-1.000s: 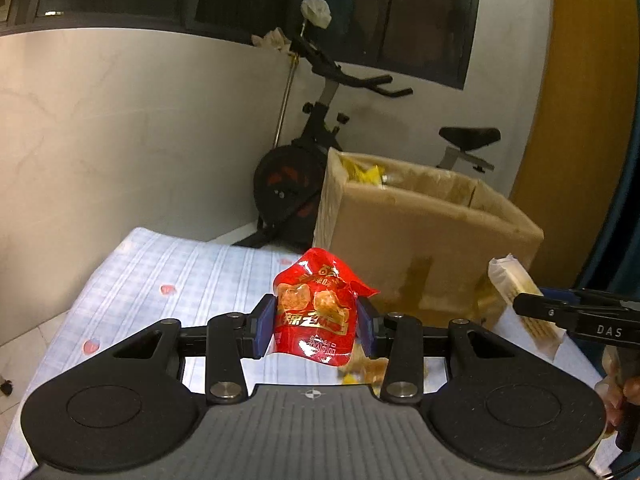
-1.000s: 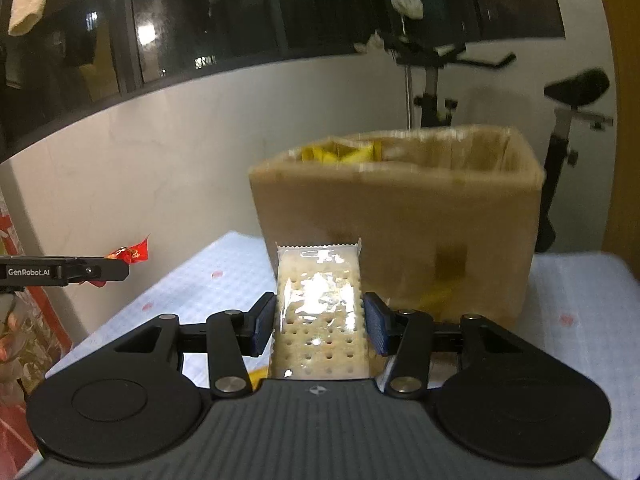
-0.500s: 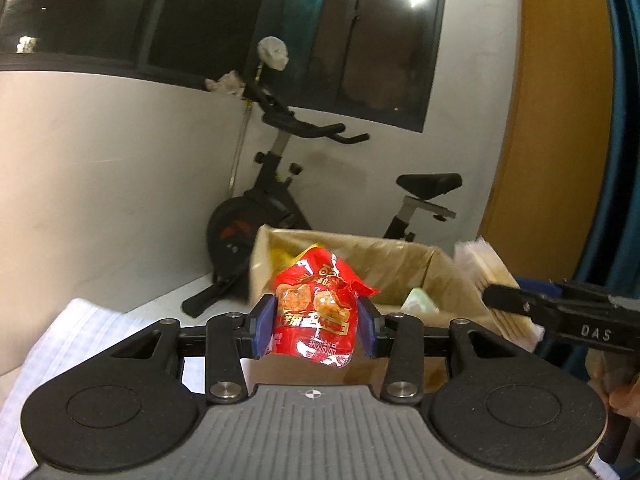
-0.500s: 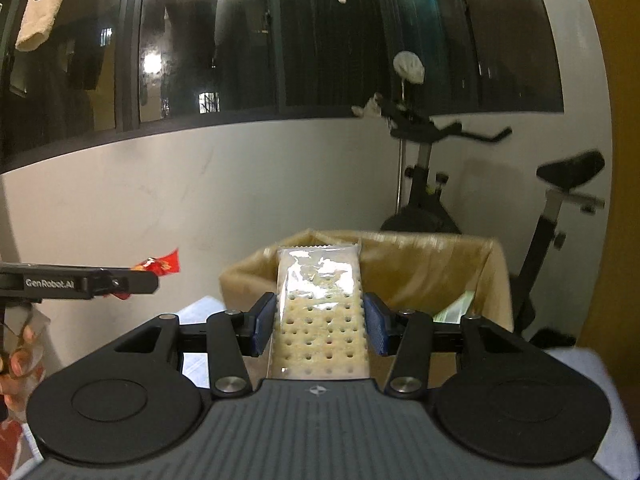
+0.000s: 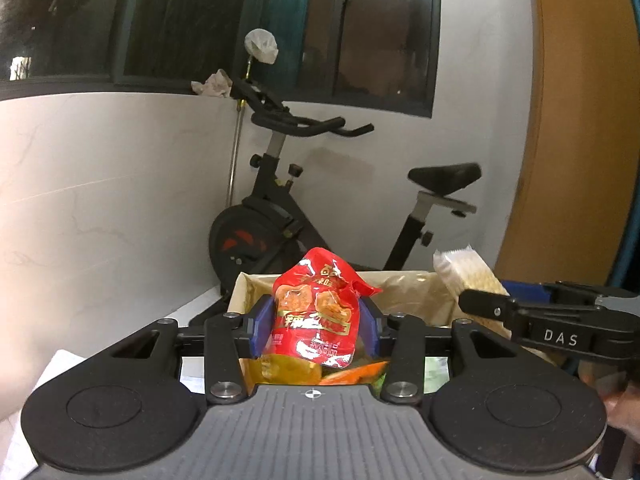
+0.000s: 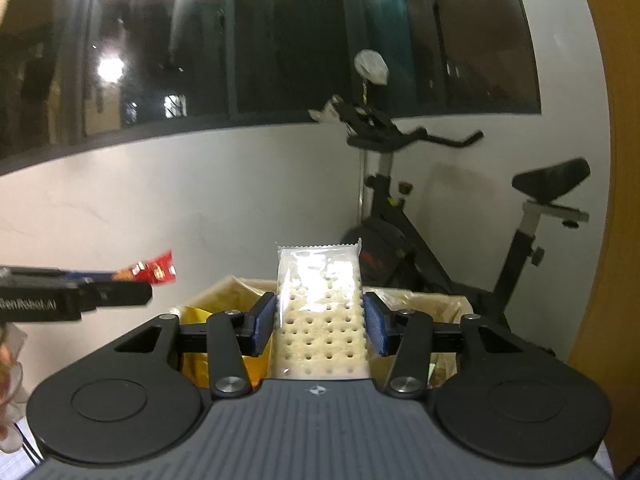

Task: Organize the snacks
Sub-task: 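Open both tools to release the snacks into the box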

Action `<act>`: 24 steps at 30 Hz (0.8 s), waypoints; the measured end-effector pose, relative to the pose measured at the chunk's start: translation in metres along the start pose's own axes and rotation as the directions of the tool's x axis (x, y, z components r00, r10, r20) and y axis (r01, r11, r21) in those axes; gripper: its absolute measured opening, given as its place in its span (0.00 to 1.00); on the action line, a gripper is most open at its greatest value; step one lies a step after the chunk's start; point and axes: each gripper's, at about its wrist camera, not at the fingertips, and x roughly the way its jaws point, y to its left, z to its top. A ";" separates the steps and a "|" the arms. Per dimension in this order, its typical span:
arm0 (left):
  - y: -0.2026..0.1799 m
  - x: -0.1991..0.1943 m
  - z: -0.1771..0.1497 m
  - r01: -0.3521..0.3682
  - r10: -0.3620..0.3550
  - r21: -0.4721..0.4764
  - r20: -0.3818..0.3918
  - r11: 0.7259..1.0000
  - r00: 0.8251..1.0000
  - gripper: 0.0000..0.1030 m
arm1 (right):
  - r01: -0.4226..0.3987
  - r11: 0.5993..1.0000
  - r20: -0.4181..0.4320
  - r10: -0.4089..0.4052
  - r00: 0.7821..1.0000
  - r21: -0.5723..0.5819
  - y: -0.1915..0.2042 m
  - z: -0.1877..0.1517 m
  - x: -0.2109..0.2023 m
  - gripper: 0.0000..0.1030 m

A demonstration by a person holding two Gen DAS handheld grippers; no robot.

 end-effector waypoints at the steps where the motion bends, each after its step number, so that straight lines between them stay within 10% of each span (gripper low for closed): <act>1: -0.001 0.005 0.000 -0.004 0.004 0.013 -0.009 1.000 1.000 0.47 | 0.009 1.000 -0.018 -0.009 1.000 0.006 -0.002 -0.002 0.005 0.48; 11: -0.003 0.023 -0.010 -0.018 0.022 0.076 -0.048 0.997 0.999 0.57 | 0.048 0.998 -0.127 -0.052 0.991 -0.032 -0.002 -0.023 0.024 0.49; 14: -0.004 0.026 -0.010 -0.022 0.026 0.080 -0.050 0.997 0.998 0.74 | 0.052 0.998 -0.133 -0.055 0.990 -0.029 -0.005 -0.026 0.020 0.50; 24: 0.007 -0.005 -0.010 -0.009 0.011 0.041 -0.031 0.999 0.999 0.89 | 0.069 0.998 -0.053 -0.069 0.996 0.012 -0.008 -0.026 -0.020 0.89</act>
